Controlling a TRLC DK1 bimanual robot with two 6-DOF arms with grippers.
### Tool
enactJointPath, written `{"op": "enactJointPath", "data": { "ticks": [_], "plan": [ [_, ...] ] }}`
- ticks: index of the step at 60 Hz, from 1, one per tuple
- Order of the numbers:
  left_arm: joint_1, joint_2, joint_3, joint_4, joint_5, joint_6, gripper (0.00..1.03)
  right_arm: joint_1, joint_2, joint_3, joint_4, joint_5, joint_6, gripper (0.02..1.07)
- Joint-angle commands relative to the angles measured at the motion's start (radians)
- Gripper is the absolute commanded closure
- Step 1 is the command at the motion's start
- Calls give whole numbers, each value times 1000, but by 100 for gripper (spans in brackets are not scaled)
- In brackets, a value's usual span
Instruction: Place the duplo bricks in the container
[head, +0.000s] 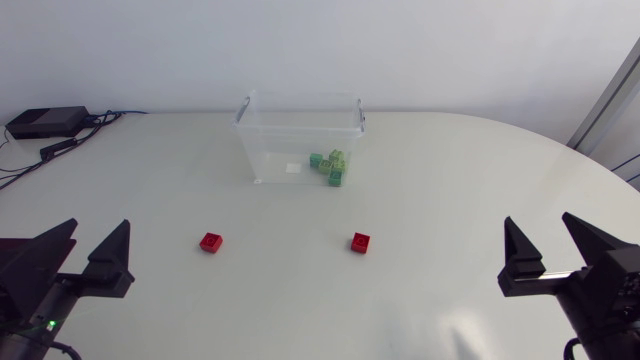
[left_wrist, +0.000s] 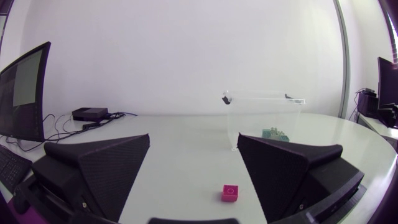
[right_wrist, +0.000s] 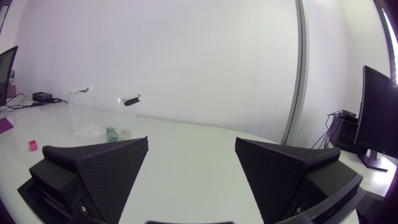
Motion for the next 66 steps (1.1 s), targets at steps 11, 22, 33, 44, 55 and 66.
{"op": "enactJointPath", "data": {
  "ticks": [11,22,33,44,55,66],
  "plan": [
    [-3,106,147,-23,-2,-2,5,29,76,97,-20,-2,8,6],
    [-6,353,288,-36,-2,-16,5,46,285,218,-8,-3,6,6],
    [-35,607,449,-130,-2,-44,5,77,572,361,-12,-17,6,6],
    [-69,931,612,-277,-2,-55,6,74,840,502,-89,-94,53,6],
    [-92,1146,695,-342,-2,28,6,64,1010,593,-144,-177,88,6],
    [-113,1325,775,-406,22,142,6,57,1187,696,-224,-313,89,6]
  ]
}}
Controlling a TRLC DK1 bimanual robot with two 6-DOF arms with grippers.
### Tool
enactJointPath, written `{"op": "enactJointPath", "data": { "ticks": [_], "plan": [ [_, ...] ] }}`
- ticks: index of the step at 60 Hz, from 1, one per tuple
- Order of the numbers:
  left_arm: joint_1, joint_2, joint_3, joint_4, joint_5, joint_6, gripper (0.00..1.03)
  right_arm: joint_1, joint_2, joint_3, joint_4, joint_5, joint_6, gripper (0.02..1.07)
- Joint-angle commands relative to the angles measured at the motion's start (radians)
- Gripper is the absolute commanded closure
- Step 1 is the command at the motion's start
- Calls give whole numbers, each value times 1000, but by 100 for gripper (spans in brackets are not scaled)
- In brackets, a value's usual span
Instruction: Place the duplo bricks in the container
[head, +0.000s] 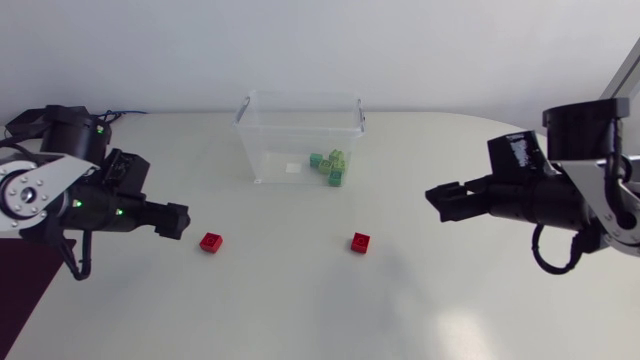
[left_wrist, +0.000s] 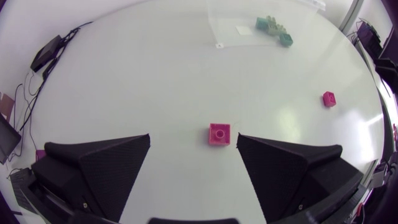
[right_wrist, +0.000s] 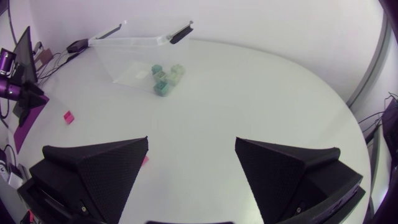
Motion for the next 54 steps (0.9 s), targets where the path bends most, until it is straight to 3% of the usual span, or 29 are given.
{"op": "enactJointPath", "data": {
  "ticks": [1,10,19,27,41,50,54],
  "plan": [
    [-9,84,58,-20,7,44,6,-9,84,50,-23,-60,25,6],
    [-32,214,95,-27,7,52,6,20,222,134,-81,-78,-1,6],
    [-41,318,127,-27,7,84,6,75,302,212,-235,-98,-351,6],
    [-55,390,143,-27,9,115,13,113,386,225,-163,-72,-432,7],
    [-81,484,173,-9,10,125,27,152,572,324,-213,-109,-593,7],
    [-96,521,195,-6,29,125,44,193,672,389,-259,-126,-641,7],
    [-101,531,199,-6,30,125,47,209,704,406,-268,-127,-653,7]
  ]
}}
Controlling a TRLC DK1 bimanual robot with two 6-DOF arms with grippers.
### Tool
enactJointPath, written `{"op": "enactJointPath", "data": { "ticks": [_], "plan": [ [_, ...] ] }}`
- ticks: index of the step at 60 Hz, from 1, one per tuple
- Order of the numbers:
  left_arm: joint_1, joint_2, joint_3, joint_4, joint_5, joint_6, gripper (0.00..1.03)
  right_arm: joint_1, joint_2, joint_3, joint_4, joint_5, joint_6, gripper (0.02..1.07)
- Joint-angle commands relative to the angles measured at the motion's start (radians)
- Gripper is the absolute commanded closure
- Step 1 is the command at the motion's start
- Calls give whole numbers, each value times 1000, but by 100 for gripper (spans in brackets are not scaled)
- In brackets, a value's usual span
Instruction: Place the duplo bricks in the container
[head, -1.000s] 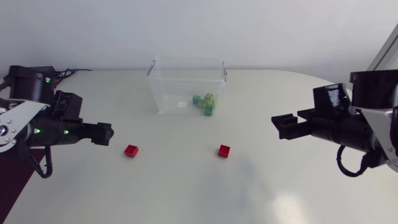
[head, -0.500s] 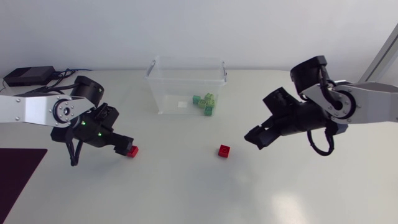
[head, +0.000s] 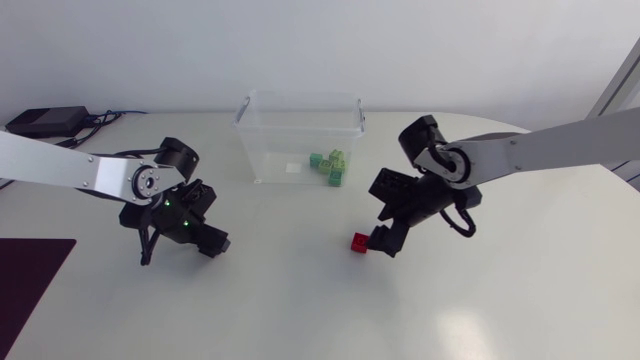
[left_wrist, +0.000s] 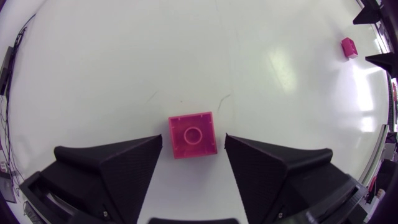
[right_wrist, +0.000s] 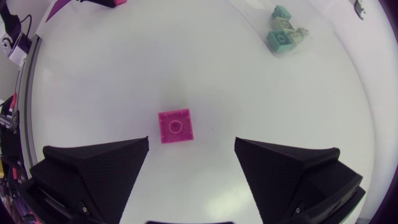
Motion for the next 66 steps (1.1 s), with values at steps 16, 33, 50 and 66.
{"op": "enactJointPath", "data": {
  "ticks": [16,33,50,66],
  "plan": [
    [-13,20,19,31,79,35,83,52,143,67,-42,-45,-68,28],
    [-24,-92,30,26,100,39,85,65,155,56,-41,-60,-87,78],
    [5,-184,173,22,203,-6,85,51,54,55,-82,-39,-79,80],
    [0,-138,363,83,227,-89,85,46,-51,153,-150,-20,-6,80]
  ]
}}
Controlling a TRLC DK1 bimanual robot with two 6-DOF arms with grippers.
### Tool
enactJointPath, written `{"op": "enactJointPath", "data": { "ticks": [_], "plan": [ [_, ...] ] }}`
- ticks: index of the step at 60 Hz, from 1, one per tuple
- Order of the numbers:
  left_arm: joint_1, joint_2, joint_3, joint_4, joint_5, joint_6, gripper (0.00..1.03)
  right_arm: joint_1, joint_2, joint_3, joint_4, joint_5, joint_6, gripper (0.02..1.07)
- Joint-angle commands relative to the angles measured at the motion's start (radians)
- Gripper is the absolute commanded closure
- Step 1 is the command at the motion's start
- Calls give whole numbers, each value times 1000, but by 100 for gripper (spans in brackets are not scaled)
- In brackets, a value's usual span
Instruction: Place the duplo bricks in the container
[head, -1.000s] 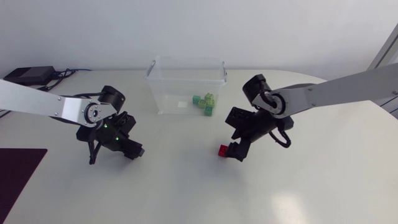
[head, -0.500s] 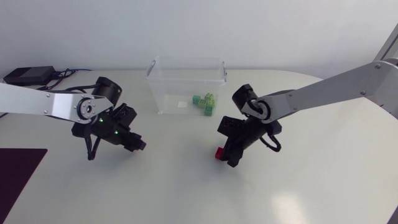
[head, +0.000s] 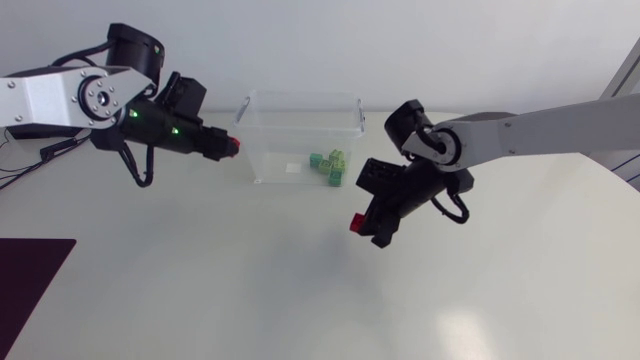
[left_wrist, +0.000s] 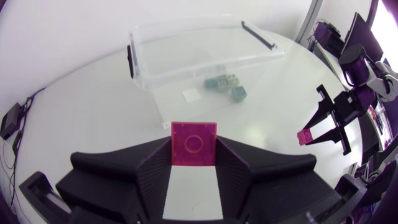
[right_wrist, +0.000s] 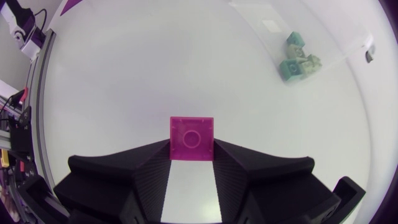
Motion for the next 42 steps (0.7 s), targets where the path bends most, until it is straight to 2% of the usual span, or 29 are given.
{"op": "enactJointPath", "data": {
  "ticks": [1,22,29,32,35,38,42],
  "plan": [
    [-1,29,70,22,15,-40,85,-7,-31,48,-23,5,31,80],
    [-39,239,286,134,12,-92,84,-7,-45,253,-61,5,146,80],
    [-36,307,349,157,6,-104,77,-11,-34,307,-60,5,177,80],
    [-35,332,373,164,-19,-110,58,-15,-26,325,-60,5,188,80],
    [-35,350,387,178,-33,-110,24,-16,-17,342,-57,6,197,80],
    [-36,356,387,200,-45,-107,3,-18,-8,358,-52,6,204,80],
    [-33,353,379,232,-66,-109,3,-22,8,387,-48,8,215,80]
  ]
}}
